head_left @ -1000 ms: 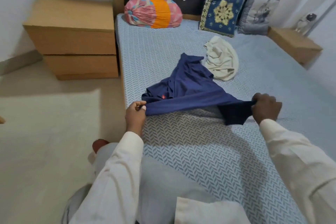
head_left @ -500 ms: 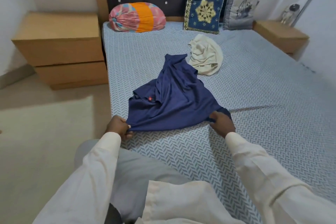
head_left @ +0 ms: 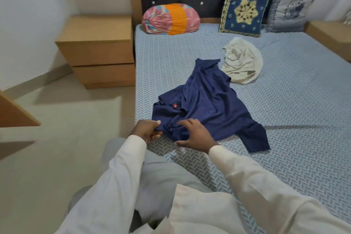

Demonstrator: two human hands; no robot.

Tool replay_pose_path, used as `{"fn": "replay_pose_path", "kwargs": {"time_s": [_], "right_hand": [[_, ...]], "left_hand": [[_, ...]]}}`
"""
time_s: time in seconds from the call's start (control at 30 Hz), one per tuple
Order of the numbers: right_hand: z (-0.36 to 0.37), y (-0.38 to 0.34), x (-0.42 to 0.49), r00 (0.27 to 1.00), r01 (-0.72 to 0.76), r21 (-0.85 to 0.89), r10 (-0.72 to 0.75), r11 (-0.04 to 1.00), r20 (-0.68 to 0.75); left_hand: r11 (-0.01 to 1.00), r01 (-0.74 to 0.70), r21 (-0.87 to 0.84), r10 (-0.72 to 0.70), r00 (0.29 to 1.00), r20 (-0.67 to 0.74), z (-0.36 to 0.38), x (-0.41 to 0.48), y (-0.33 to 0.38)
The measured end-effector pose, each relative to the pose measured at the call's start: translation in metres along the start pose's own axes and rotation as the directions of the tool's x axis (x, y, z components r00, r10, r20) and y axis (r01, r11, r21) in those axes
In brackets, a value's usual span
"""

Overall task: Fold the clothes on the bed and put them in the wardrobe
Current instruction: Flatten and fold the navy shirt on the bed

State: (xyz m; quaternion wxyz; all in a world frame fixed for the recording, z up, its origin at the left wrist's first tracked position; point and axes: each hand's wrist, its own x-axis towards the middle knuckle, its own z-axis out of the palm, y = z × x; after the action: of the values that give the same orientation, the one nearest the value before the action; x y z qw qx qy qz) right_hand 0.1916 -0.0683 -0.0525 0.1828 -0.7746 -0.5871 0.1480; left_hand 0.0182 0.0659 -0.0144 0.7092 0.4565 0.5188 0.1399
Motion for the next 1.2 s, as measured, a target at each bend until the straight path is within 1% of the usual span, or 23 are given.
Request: {"fn": "replay_pose_path", "kwargs": {"time_s": [0.07,0.1,0.13,0.17,0.2,0.23,0.3,0.4,0.47,0.53,0.67,0.73,0.77,0.83,0.87,0.9,0.93,0.97,1.0,1.03,1.07,1.13,1.2], "right_hand": [[0.017,-0.025,0.018,0.999,0.04,-0.007,-0.04,0.999,-0.034],[0.022,-0.032,0.025,0.997,0.016,0.077,-0.01,0.997,-0.073],[0.026,-0.035,0.034,0.995,-0.024,0.228,0.046,0.973,-0.093],[0.024,-0.038,0.04,0.992,-0.06,0.397,0.098,0.916,-0.078],[0.021,-0.036,0.045,0.99,-0.099,0.542,0.135,0.834,-0.027],[0.016,-0.035,0.049,0.988,-0.14,0.649,0.147,0.748,0.045],[0.002,-0.032,0.052,0.976,-0.218,0.764,0.156,0.607,0.154],[-0.018,-0.032,0.051,0.961,-0.277,0.838,0.127,0.47,0.246],[-0.028,-0.033,0.049,0.945,-0.324,0.835,0.113,0.444,0.306],[-0.035,-0.036,0.049,0.923,-0.382,0.807,0.135,0.45,0.361],[-0.035,-0.039,0.051,0.895,-0.446,0.784,0.19,0.431,0.404],[-0.035,-0.04,0.05,0.894,-0.446,0.783,0.186,0.434,0.407],[-0.035,-0.041,0.049,0.901,-0.434,0.794,0.172,0.426,0.399],[-0.038,-0.041,0.046,0.918,-0.393,0.814,0.126,0.427,0.377],[-0.038,-0.039,0.044,0.934,-0.35,0.794,0.117,0.497,0.338],[-0.035,-0.032,0.042,0.953,-0.29,0.699,0.127,0.654,0.276],[-0.032,-0.023,0.038,0.967,-0.236,0.495,0.152,0.837,0.203],[-0.026,-0.01,0.033,0.976,-0.201,0.231,0.175,0.952,0.129],[-0.021,0.006,0.026,0.979,-0.191,-0.026,0.193,0.981,0.064],[-0.018,0.025,0.016,0.978,-0.204,-0.223,0.209,0.953,-0.003],[-0.02,0.045,0.005,0.969,-0.245,-0.345,0.236,0.906,-0.07],[-0.036,0.088,-0.015,0.908,-0.418,-0.428,0.372,0.801,-0.19],[-0.061,0.128,-0.031,0.812,-0.58,-0.469,0.519,0.666,-0.267]], "left_hand": [[0.997,-0.05,-0.063,0.051,0.998,0.022,-0.001,-0.005,0.003],[0.99,-0.085,-0.108,0.085,0.996,-0.002,-0.002,-0.007,0.005],[0.977,-0.132,-0.166,0.123,0.99,-0.065,-0.005,-0.007,0.007],[0.957,-0.186,-0.221,0.157,0.977,-0.144,-0.008,-0.007,0.009],[0.935,-0.237,-0.262,0.182,0.958,-0.22,-0.009,-0.007,0.011],[0.919,-0.28,-0.277,0.201,0.938,-0.284,-0.012,-0.007,0.012],[0.923,-0.314,-0.221,0.235,0.917,-0.321,-0.013,-0.005,0.011],[0.939,-0.344,0.012,0.336,0.908,-0.251,-0.008,0.0,0.006],[0.896,-0.401,0.189,0.433,0.882,-0.186,-0.004,0.002,0.004],[0.841,-0.448,0.303,0.5,0.858,-0.117,0.0,0.0,0.003],[0.813,-0.455,0.364,0.482,0.876,0.017,0.004,-0.004,0.001],[0.771,-0.465,0.435,0.503,0.864,0.032,0.004,-0.004,0.0],[0.769,-0.473,0.429,0.513,0.858,0.027,0.004,-0.002,0.0],[0.794,-0.497,0.35,0.523,0.852,0.023,0.001,-0.002,0.002],[0.807,-0.502,0.31,0.526,0.851,0.008,0.0,-0.001,0.004],[0.82,-0.503,0.274,0.529,0.848,-0.026,-0.001,-0.001,0.005],[0.83,-0.504,0.239,0.533,0.842,-0.079,-0.001,0.0,0.006],[0.84,-0.505,0.2,0.535,0.832,-0.145,0.0,0.001,0.007],[0.846,-0.504,0.175,0.532,0.819,-0.214,-0.001,0.002,0.007],[0.85,-0.497,0.176,0.527,0.805,-0.273,-0.003,0.004,0.008],[0.848,-0.489,0.205,0.53,0.782,-0.327,-0.007,0.005,0.008],[0.836,-0.466,0.288,0.548,0.728,-0.413,-0.019,0.011,0.005],[0.833,-0.454,0.317,0.554,0.697,-0.455,-0.027,0.013,0.004]]}}
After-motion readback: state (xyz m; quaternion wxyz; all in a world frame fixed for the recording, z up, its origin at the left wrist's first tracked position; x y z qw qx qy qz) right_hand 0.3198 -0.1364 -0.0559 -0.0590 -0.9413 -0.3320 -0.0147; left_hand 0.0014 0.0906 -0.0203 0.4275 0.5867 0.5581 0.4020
